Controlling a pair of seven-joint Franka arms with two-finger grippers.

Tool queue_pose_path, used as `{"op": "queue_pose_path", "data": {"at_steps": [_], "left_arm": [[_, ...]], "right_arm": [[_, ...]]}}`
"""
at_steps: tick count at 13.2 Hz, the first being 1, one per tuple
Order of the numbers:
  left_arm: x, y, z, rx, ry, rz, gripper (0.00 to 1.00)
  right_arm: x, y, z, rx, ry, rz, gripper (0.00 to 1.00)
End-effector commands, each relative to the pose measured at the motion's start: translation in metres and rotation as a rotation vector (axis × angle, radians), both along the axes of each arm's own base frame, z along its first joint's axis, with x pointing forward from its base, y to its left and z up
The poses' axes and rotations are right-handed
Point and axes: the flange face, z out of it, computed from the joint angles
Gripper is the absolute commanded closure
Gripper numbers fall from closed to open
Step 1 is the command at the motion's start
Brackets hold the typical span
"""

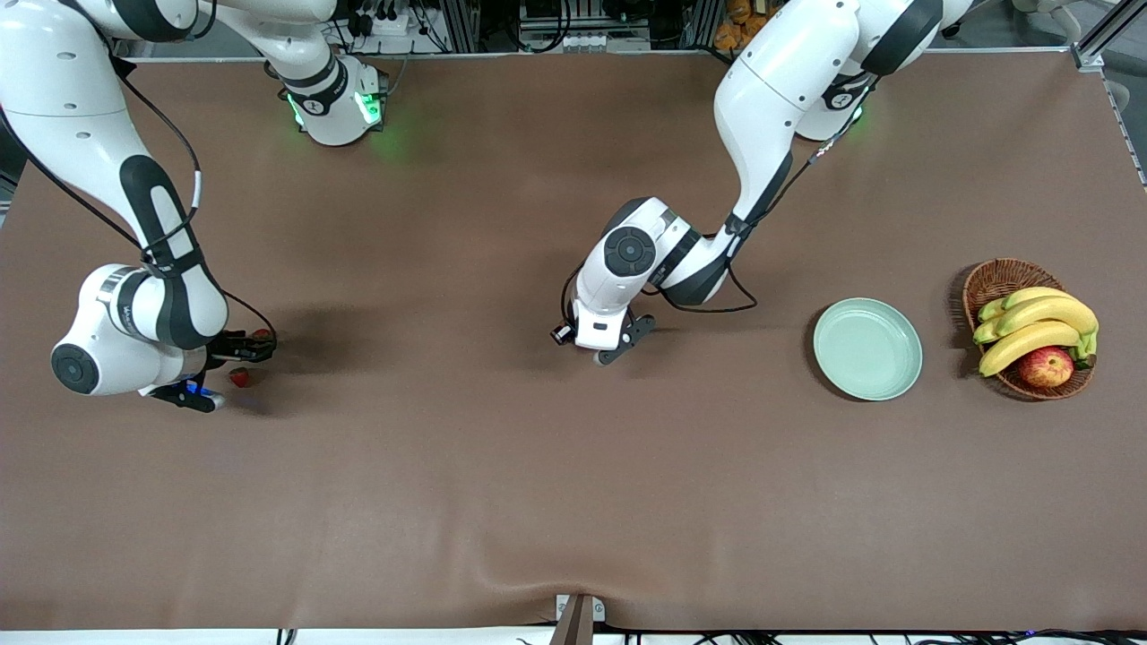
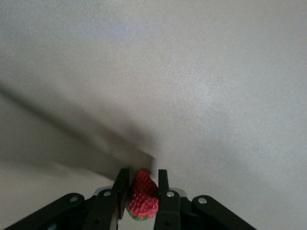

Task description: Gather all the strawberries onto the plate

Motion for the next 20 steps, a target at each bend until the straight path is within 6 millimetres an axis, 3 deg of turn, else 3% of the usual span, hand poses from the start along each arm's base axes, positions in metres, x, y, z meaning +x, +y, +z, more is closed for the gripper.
{"op": "queue_pose_path", "data": {"at_steps": [1,3,4,6,9,12,14,17,20], "left_arm": [[0.012,0.011,0.043,0.006,-0.019,0.017,1.0],[0.039,0.037,0.082,-0.003,-0.056,0.031,1.0],[0.045,0.047,0.099,-0.005,-0.077,0.008,1.0],[0.064,0.092,0.126,0.033,-0.077,-0.053,1.0],[0.088,0.174,0.151,0.117,0.011,-0.207,1.0],[0.106,0.256,0.151,0.146,0.105,-0.276,1.0],[0.117,0.316,0.14,0.137,0.128,-0.315,1.0],[0.13,0.425,0.111,0.174,0.126,-0.452,1.0],[0.121,0.497,0.073,0.143,0.082,-0.532,1.0]], "right_arm": [[-0.003,0.001,0.0,-0.014,0.01,0.012,0.61],[-0.002,0.005,0.0,-0.012,0.01,0.018,0.86],[-0.001,0.007,0.0,-0.013,0.009,0.022,0.89],[0.009,0.02,0.011,-0.017,-0.017,0.042,1.0],[0.038,0.07,0.043,-0.011,-0.066,0.113,1.0],[0.051,0.173,0.077,0.017,-0.097,0.209,1.0],[0.045,0.243,0.081,0.063,-0.101,0.133,1.0],[0.012,0.365,0.066,0.193,-0.055,0.061,1.0],[-0.019,0.457,0.047,0.284,-0.049,-0.104,1.0]]}}
